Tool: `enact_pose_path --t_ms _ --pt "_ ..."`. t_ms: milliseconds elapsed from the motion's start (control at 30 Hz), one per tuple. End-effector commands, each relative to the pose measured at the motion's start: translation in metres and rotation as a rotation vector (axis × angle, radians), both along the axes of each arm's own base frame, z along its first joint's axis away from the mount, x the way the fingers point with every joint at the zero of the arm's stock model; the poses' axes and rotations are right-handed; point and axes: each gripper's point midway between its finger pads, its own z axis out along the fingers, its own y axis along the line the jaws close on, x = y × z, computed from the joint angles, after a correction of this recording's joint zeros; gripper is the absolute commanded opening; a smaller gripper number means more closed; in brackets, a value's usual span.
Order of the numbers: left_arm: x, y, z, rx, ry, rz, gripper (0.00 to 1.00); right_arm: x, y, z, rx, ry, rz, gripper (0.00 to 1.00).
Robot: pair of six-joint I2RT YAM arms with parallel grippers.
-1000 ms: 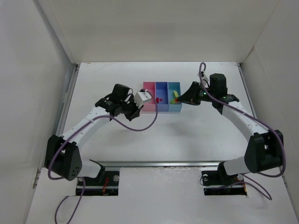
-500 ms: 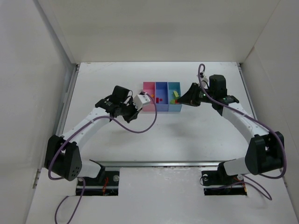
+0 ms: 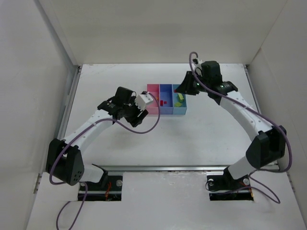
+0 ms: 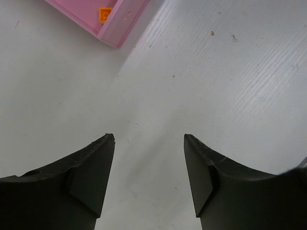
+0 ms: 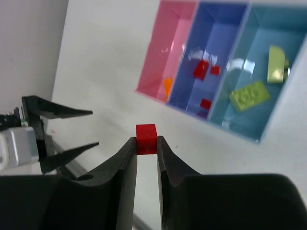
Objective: Sort the legos into containers by color
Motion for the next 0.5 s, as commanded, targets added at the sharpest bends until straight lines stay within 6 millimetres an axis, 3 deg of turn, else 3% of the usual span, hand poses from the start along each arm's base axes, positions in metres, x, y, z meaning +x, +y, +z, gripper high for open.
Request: enact_pose_path --t_ms 0,67,100,133,167,200,233,267,300,333,400,433,467 --pt "0.01 0.001 0.018 -0.027 -0.043 0.067 0.57 0.028 -0.001 -0.003 -0.298 -0.084 -0.097 0.0" --pt "0.011 0.003 0.018 -0.024 -0.042 0.086 0.57 0.04 0.001 -0.009 -0.379 -0.08 -0.12 0.0" --pt "0.01 0.006 0.017 -0.02 -0.043 0.103 0.57 0.05 0.005 0.002 -0.392 -0.103 -0.142 0.0" --pt "0.012 0.008 0.022 -0.02 -0.067 0.114 0.57 0.058 0.009 -0.016 -0.443 -0.077 -0.143 0.0" --pt "0.01 0.009 0.017 -0.018 -0.052 0.122 0.57 0.059 0.007 -0.023 -0.512 -0.07 -0.162 0.0" --pt "0.011 0.011 0.02 -0.013 -0.067 0.133 0.57 0.067 0.01 -0.014 -0.524 -0.09 -0.183 0.0" --pt "0.009 0.012 0.021 -0.015 -0.071 0.133 0.57 0.073 0.008 -0.019 -0.554 -0.086 -0.191 0.0" --pt "0.008 0.016 0.018 0.0 -0.069 0.143 0.57 0.074 0.013 -0.038 -0.6 -0.053 -0.168 0.0" --pt "0.01 0.017 0.022 -0.006 -0.086 0.16 0.57 0.077 0.015 -0.041 -0.628 -0.058 -0.17 0.0" --pt "0.008 0.018 0.021 -0.006 -0.086 0.16 0.57 0.083 0.019 -0.038 -0.623 -0.065 -0.173 0.03" --pt "0.009 0.023 0.018 0.005 -0.082 0.175 0.57 0.088 0.025 -0.052 -0.634 -0.049 -0.146 0.12" --pt "0.009 0.023 0.02 0.0 -0.09 0.175 0.57 0.089 0.032 -0.053 -0.612 -0.045 -0.122 0.25" --pt "0.006 0.024 0.016 0.006 -0.081 0.175 0.57 0.088 0.034 -0.058 -0.61 -0.035 -0.11 0.3"
